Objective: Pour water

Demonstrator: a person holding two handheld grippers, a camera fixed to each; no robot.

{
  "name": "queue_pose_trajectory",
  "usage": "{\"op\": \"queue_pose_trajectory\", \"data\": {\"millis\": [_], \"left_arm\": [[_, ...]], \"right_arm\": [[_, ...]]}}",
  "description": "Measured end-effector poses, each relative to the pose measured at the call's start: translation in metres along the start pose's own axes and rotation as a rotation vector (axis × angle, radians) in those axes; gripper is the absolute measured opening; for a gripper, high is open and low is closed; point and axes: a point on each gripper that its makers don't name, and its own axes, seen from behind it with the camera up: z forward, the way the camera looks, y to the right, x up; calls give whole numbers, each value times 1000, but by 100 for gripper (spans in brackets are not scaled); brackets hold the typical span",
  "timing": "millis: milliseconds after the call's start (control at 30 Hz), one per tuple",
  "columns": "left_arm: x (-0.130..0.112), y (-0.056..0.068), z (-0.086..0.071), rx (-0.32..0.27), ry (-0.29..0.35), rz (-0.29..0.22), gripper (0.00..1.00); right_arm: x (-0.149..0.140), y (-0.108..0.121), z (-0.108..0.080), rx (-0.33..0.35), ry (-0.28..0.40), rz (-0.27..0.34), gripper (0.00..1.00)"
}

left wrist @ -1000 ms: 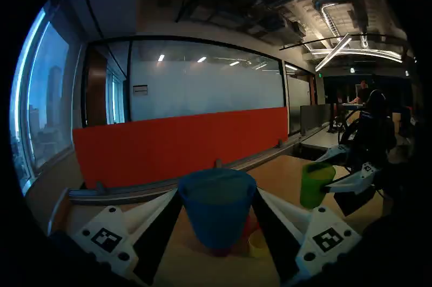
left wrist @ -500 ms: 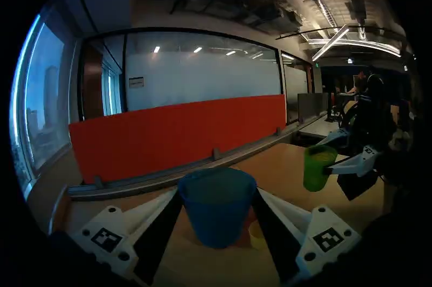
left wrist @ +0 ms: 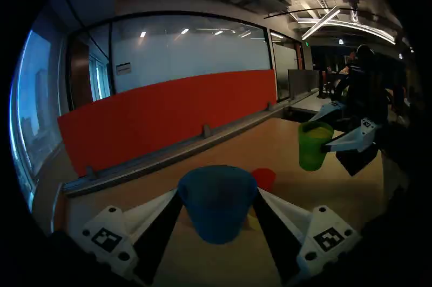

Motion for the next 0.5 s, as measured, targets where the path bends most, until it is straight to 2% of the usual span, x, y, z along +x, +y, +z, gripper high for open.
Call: {"op": "queue_pose_trajectory", "data": {"millis": [500], "left_arm": [[-52, -1, 16, -21, -134, 17, 88]], "right_arm": [[-31, 1, 6, 34, -101, -7, 92]]}}
